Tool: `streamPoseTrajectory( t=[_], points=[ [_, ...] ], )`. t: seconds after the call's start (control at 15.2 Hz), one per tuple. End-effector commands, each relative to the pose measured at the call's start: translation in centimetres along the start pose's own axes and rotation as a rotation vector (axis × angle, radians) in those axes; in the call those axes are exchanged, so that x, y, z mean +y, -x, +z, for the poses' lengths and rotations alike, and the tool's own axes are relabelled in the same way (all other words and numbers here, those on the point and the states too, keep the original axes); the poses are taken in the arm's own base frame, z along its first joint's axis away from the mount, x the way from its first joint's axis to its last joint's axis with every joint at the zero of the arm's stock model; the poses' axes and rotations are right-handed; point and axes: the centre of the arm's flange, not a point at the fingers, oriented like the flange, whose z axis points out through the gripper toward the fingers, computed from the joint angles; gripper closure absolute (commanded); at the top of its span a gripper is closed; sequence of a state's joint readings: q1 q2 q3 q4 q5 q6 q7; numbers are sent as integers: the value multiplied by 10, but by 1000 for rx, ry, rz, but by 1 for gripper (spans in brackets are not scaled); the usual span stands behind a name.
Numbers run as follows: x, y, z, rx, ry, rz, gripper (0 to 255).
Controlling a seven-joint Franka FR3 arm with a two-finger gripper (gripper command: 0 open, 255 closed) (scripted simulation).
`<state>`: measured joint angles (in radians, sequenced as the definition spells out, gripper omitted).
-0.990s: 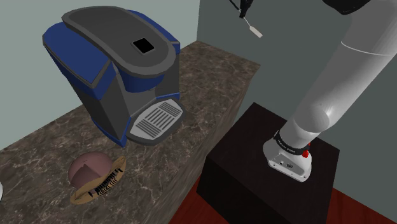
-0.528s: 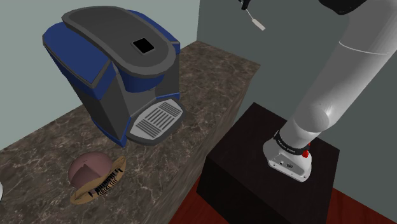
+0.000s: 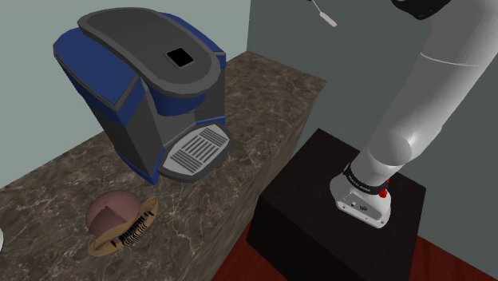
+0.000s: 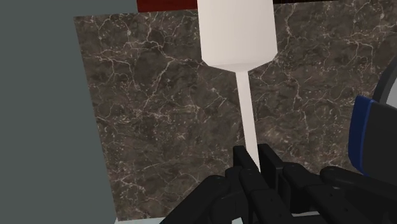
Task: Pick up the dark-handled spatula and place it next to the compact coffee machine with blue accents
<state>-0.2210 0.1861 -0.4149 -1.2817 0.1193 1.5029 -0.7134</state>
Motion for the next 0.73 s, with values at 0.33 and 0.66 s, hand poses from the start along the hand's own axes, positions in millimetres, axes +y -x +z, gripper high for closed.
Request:
streamPoseTrajectory(
  t=[0.33,0.66],
  points=[
    [0,-3,-36,0,0,0,255],
    [-13,-6,-52,0,0,0,255]
  ],
)
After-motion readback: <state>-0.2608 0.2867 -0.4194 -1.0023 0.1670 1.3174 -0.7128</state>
